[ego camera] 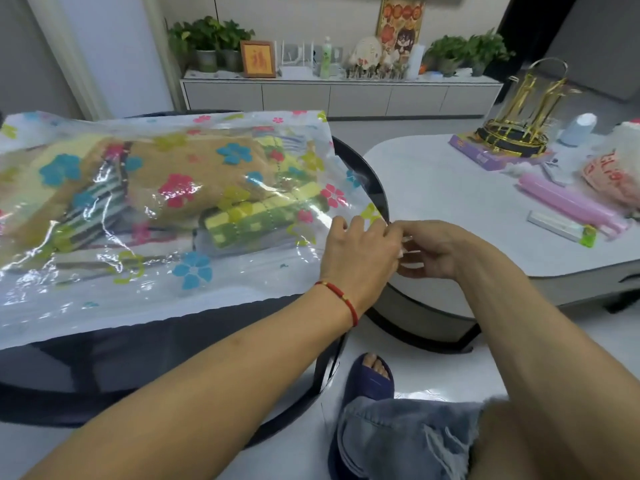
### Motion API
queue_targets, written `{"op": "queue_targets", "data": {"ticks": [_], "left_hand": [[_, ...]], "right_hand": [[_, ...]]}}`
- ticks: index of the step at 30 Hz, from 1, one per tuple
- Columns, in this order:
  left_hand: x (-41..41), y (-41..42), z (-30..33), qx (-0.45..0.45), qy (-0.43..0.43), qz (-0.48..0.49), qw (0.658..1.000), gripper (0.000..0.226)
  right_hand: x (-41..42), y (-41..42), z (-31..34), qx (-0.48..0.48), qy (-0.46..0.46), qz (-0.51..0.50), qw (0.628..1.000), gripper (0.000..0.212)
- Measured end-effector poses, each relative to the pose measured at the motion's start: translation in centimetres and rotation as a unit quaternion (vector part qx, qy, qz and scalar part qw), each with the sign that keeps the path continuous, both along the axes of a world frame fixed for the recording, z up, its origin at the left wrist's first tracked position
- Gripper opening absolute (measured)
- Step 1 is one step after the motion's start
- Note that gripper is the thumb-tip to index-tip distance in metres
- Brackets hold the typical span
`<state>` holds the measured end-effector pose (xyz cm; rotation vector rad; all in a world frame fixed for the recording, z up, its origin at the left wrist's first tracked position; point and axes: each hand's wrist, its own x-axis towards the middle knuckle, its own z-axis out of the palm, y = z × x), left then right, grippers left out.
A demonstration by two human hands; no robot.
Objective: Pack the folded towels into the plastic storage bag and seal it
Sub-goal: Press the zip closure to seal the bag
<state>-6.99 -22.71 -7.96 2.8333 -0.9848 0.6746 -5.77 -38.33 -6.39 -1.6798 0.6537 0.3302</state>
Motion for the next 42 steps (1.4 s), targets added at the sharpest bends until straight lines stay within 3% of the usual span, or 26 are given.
{"op": "queue_targets", "data": {"ticks": [3, 8, 17, 22, 27, 29, 32, 34, 36, 38, 42], "left_hand": [[0.3, 0.0, -0.3, -0.011, -0.068, -0.023, 0.997, 0.019], [0.7, 0.7, -0.7, -0.068, -0.067, -0.038, 0.995, 0.022], [0.6, 0.5, -0.8, -0.060, -0.126, -0.068, 0.988, 0.011], [0.8, 3.0, -1.5, -0.044, -0.136, -0.073, 0.987, 0.023], [0.1, 7.0, -1.8, -0.050, -0.128, -0.068, 0.988, 0.019], [-0.2, 8.5, -1.9, -0.043, -0.116, -0.073, 0.990, 0.018], [-0.2, 8.9, -1.3, -0.053, -0.069, -0.079, 0.993, 0.022], [-0.3, 8.5, -0.7, -0.060, -0.037, -0.070, 0.995, 0.028], [-0.6, 8.5, -0.6, -0.074, -0.029, -0.063, 0.995, 0.030], [-0.7, 9.1, -0.8, -0.081, -0.030, -0.058, 0.995, 0.026], [-0.5, 11.1, -1.0, -0.070, -0.049, -0.078, 0.993, 0.018]], "right_hand": [[-0.1, 0.0, 0.4, 0.032, -0.007, -0.004, 0.999, 0.008], [-0.4, 0.5, -0.2, 0.034, -0.014, 0.005, 0.999, 0.007], [-1.2, 1.8, -0.5, 0.006, -0.059, 0.015, 0.998, 0.013], [-1.6, 2.0, -0.8, -0.047, -0.077, 0.022, 0.996, 0.023], [-2.4, 2.1, -0.2, -0.122, -0.066, 0.047, 0.989, 0.033], [-2.9, 2.6, 0.1, -0.251, -0.080, 0.071, 0.962, 0.040], [-4.1, 4.4, 0.5, -0.505, -0.186, 0.103, 0.836, 0.035], [-5.1, 6.1, 0.5, -0.573, -0.280, 0.187, 0.747, 0.041], [-5.6, 7.2, -0.2, -0.607, -0.293, 0.278, 0.684, 0.043], [-5.3, 7.2, -0.9, -0.595, -0.278, 0.305, 0.690, 0.038], [-5.1, 5.0, -1.9, -0.570, -0.335, 0.284, 0.694, 0.038]]}}
